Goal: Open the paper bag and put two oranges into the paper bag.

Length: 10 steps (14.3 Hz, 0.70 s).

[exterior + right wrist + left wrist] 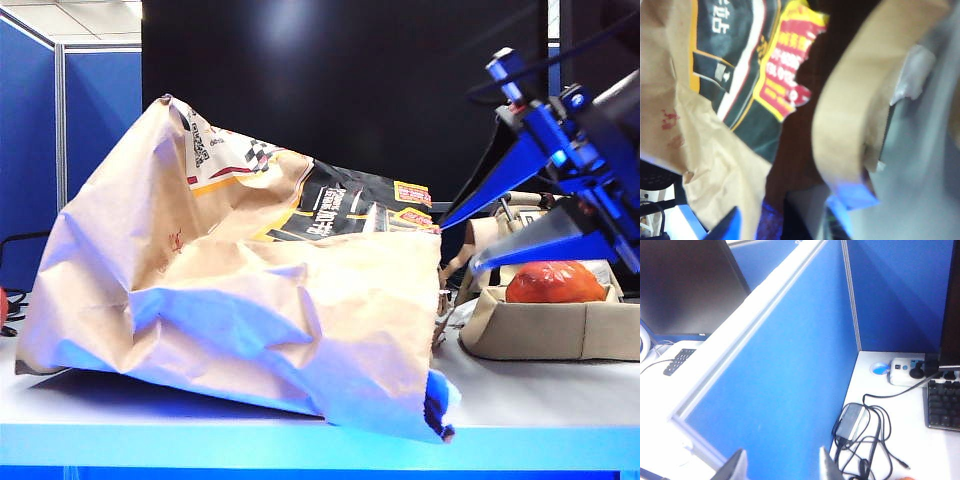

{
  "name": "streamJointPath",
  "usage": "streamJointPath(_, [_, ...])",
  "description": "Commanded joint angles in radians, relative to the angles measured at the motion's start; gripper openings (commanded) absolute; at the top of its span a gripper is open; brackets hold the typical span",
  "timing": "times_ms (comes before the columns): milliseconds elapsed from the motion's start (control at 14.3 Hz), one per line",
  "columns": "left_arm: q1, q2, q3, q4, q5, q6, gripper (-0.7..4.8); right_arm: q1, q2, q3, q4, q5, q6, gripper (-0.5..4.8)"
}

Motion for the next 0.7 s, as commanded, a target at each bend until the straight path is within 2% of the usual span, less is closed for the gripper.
streamJointPath(70, [0.001,-0.048,-0.018,-0.005,-0.007,-0.008,1.97,0.003,0.066,0.004,0.118,-0.088,0.068,2.21])
streamJointPath(280, [0.0,-0.087,-0.018,-0.005,-0.007,-0.022,1.96,0.076,0.166,0.008,0.3,-0.106,0.145,2.19])
streamJointPath(350, [0.0,-0.098,-0.018,-0.005,-0.008,-0.023,1.94,0.105,0.206,0.009,0.377,-0.104,0.161,1.63])
streamJointPath(420, [0.0,-0.1,-0.018,-0.005,-0.008,-0.022,1.91,0.114,0.221,0.009,0.418,-0.105,0.169,0.13])
streamJointPath(559, [0.0,-0.107,-0.018,-0.005,-0.011,-0.022,1.91,0.114,0.221,0.011,0.464,-0.107,0.192,-0.02])
streamJointPath(699, [0.0,-0.111,-0.018,-0.005,-0.023,-0.022,1.91,0.109,0.215,0.068,0.42,-0.129,0.205,-0.03])
